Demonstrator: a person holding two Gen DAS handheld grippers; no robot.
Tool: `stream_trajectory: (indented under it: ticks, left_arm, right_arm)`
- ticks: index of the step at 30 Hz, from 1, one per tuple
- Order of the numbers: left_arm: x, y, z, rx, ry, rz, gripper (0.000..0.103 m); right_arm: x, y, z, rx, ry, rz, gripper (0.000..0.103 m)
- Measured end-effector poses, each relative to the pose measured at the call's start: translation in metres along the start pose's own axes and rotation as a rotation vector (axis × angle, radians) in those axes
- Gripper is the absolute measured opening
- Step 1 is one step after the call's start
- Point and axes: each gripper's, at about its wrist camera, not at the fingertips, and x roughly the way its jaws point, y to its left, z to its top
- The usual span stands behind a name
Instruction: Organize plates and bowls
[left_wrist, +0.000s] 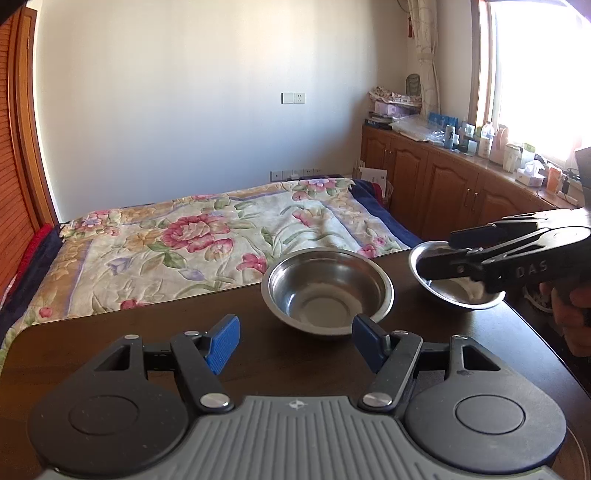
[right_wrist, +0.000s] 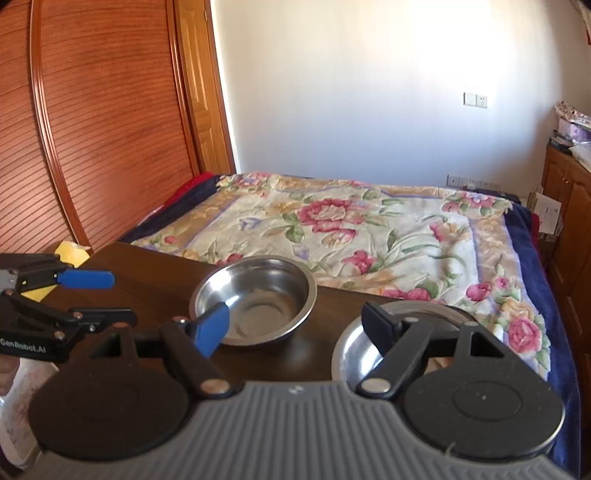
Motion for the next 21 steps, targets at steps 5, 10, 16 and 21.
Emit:
stream_trajectory:
  ticks: [5,10,16,21]
  left_arm:
    - [0.022,0.002,0.002,-0.001,0.02,-0.005,0.067]
    - [0.041,0.005,0.005,-0.009,0.036,-0.003,0.065]
    - [0.061,0.012,0.006,-0.037,0.056,0.001,0.063]
    - [0.075,0.016,0.007,-0.056,0.078,-0.002,0.054]
  right_arm:
    - [0.019,0.0,0.003,-0.003,0.03,0.006,0.073]
    - [0.036,0.001,0.006,-0.006,0.057,0.025,0.065]
    - [0.051,0.001,0.011,-0.016,0.089,0.03,0.057]
    - [0.062,-0.002,0.011,-0.005,0.113,0.015,0.051]
